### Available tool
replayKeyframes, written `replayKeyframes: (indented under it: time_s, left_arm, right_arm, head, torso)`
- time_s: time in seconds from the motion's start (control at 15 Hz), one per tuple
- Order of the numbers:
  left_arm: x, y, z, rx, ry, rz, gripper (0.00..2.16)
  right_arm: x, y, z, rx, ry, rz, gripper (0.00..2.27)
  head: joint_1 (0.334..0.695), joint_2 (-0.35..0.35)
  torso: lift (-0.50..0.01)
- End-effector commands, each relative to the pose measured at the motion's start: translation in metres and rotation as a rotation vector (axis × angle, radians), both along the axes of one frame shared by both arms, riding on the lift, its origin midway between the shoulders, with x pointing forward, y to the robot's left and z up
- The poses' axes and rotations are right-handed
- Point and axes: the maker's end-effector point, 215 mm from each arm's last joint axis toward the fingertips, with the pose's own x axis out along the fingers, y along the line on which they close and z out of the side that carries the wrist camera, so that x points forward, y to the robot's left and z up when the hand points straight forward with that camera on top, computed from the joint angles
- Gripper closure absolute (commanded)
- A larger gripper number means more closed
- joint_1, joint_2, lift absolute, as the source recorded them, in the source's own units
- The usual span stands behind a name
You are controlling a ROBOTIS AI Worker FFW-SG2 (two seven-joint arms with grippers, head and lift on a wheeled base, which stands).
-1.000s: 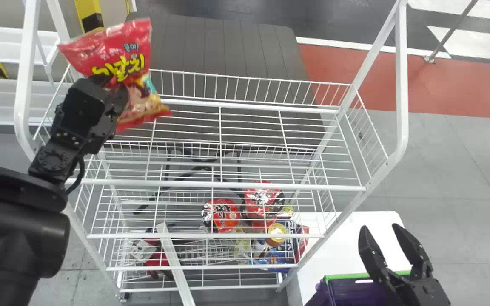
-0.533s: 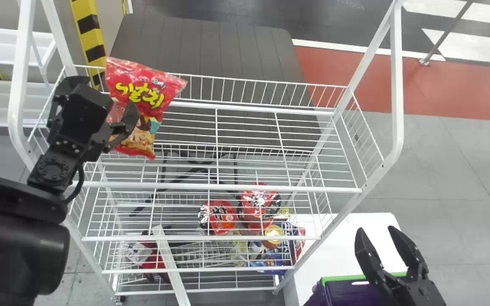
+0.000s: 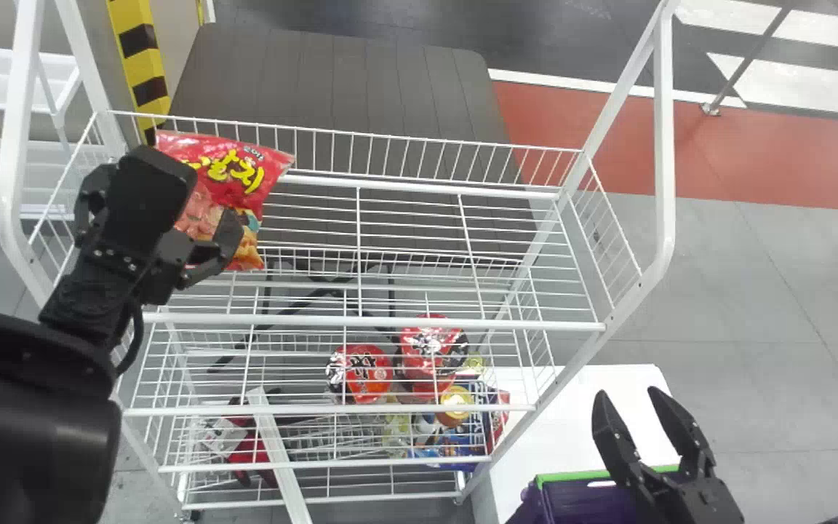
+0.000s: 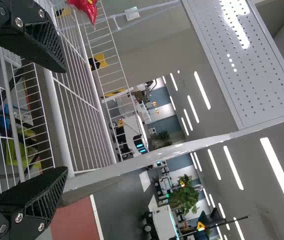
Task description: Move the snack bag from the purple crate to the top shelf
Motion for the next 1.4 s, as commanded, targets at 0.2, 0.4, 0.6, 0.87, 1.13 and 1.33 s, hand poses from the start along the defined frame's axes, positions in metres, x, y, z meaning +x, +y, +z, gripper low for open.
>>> replayKeyframes:
  time_s: [0.2, 0.4, 0.6, 0.87, 1.13, 1.33]
  left_arm:
    - [-0.021, -0.021, -0.019, -0.037, 0.230, 0.097, 0.15]
    - [-0.025, -0.015, -0.025, -0.001, 0.312, 0.152, 0.15]
    - [-0.017, -0.001, -0.021, 0.010, 0.347, 0.194, 0.15]
    - [-0.010, 0.010, -0.027, 0.025, 0.417, 0.238, 0.17]
    - [0.003, 0.005, -0.023, 0.043, 0.417, 0.241, 0.17]
    - [0.014, 0.006, -0.021, 0.066, 0.429, 0.253, 0.17]
  right_arm:
    - [-0.001, 0.000, 0.000, 0.000, 0.001, 0.001, 0.13]
    - [-0.001, 0.000, 0.000, 0.001, 0.001, 0.002, 0.13]
    - [-0.002, -0.001, 0.000, 0.000, 0.001, 0.001, 0.13]
    - [-0.001, 0.000, 0.000, 0.001, 0.001, 0.002, 0.13]
    - [-0.002, -0.002, -0.001, -0.001, 0.003, 0.000, 0.13]
    - [-0.004, -0.003, 0.000, -0.004, 0.003, -0.002, 0.13]
  head:
    - [0.695, -0.250]
    - [0.695, -0.263]
    - [0.695, -0.258]
    - [0.695, -0.236]
    - [0.695, -0.222]
    - [0.695, -0.225]
  torso:
    - [0.001]
    - [0.001]
    - [0.001]
    - [0.001]
    - [0.001]
    - [0.001]
